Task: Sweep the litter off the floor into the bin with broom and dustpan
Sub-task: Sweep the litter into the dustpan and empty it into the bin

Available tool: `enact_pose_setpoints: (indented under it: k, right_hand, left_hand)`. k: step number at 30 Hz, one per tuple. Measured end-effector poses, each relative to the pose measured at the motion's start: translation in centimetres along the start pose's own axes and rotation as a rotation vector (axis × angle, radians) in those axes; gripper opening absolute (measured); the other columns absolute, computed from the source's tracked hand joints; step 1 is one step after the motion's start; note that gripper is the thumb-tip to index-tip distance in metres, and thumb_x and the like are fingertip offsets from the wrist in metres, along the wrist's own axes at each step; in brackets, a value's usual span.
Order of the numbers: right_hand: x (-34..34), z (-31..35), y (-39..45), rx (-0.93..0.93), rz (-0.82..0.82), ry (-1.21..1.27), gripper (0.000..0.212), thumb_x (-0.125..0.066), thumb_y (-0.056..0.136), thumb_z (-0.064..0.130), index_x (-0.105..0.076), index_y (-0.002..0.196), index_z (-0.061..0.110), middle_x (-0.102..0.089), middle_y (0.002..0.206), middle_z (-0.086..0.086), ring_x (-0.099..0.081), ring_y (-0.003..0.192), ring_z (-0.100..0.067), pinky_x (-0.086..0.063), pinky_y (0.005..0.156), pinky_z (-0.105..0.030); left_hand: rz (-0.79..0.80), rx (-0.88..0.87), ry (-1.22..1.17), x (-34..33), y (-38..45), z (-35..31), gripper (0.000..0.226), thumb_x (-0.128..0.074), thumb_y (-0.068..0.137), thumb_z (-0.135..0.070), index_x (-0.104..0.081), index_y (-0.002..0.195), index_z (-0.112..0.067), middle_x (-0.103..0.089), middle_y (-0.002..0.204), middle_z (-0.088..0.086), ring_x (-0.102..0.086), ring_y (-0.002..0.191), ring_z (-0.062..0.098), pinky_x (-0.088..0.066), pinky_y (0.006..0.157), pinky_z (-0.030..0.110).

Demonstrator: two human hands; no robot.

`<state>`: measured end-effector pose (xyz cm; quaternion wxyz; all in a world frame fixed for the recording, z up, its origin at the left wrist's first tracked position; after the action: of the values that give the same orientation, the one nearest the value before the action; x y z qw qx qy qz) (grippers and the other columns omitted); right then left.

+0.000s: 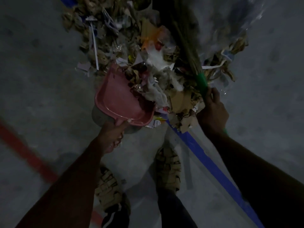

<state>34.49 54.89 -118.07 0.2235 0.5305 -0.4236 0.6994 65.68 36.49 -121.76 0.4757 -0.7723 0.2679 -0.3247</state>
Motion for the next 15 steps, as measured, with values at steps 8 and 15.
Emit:
enact_pose_setpoints:
  k: [8,15]
  right_hand:
    - [-3.3,0.0,0.3,0.102,0.176,0.071,0.086,-0.068,0.073,0.009,-0.032,0.151,0.016,-0.030,0.153,-0.004,-0.060,0.077,-0.037,-0.049,0.052,-0.035]
    - [-6.3,2.4,-3.8,0.155,0.259,0.214,0.089,-0.051,0.065,0.029,-0.035,0.151,0.015,-0.033,0.154,-0.008,-0.061,0.092,-0.041,-0.052,0.059,-0.038]
  left_hand:
    - [0.007,-0.050,0.057,0.9,0.6,-1.1,0.047,-0.069,0.094,-0.044,-0.049,0.069,-0.009,-0.037,0.045,0.000,-0.028,0.028,0.007,-0.021,0.033,0.014]
    - [0.032,-0.039,0.135,1.2,1.1,-1.2,0.049,-0.068,0.091,-0.053,-0.052,0.075,-0.010,-0.038,0.044,0.000,-0.030,0.029,0.010,-0.023,0.038,0.015]
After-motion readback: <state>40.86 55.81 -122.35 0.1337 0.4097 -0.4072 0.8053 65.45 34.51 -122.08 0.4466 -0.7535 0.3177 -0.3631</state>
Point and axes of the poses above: each hand's wrist, its own y-axis towards the middle knuckle, its own x-axis out of the back of the hand, z = x × y, the point moved 8 cm from there along y, towards the middle knuckle
